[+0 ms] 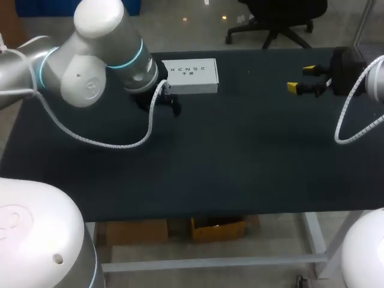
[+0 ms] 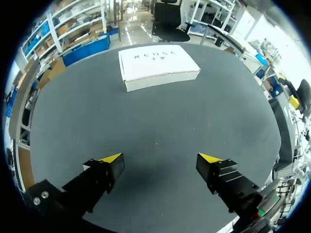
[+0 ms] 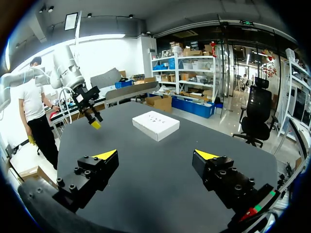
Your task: Assemble the packaging by folding the flat box into shape, placing the metal phone stand inside, and closing the box properly
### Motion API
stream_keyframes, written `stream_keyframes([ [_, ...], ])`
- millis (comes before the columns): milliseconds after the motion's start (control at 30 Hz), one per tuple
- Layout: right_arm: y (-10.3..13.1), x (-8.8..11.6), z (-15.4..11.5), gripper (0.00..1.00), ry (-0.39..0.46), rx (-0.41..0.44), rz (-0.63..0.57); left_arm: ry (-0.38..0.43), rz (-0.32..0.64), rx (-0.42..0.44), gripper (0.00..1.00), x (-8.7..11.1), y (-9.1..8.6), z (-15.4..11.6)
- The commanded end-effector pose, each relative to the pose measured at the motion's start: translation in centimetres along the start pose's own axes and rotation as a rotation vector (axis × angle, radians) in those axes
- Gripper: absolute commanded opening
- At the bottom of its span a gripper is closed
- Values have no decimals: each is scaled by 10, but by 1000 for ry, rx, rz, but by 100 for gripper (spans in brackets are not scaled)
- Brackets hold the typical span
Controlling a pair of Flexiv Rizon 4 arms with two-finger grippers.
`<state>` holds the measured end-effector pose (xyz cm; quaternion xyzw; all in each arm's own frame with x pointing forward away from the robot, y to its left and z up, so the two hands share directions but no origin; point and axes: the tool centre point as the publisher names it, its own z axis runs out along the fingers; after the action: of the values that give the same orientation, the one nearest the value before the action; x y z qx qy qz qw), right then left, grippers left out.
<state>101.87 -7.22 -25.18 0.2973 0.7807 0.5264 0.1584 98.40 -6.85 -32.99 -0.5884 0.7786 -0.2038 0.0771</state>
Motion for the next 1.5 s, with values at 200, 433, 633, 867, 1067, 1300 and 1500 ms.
stream_keyframes([
  [200, -1, -1, 0, 100, 4, -6, -1, 92, 115, 318, 100, -5, 29, -29],
  [433, -1, -1, 0, 100, 4, -6, -1, 186, 208, 329, 100, -5, 31, -34],
  [633, -1, -1, 0, 100, 4, -6, -1, 238, 235, 285, 100, -1, 22, -37],
  [867, -1, -1, 0, 100, 4, -6, -1, 280, 296, 264, 100, 2, 12, -48],
  [1067, -1, -1, 0, 100, 4, -6, -1, 291, 312, 240, 100, 2, 12, -49],
  [1300, -1, -1, 0, 100, 4, -6, -1, 291, 312, 240, 100, 2, 12, -49],
  [1500, -1, -1, 0, 100, 4, -6, -1, 260, 374, 264, 100, 1, 7, -51],
])
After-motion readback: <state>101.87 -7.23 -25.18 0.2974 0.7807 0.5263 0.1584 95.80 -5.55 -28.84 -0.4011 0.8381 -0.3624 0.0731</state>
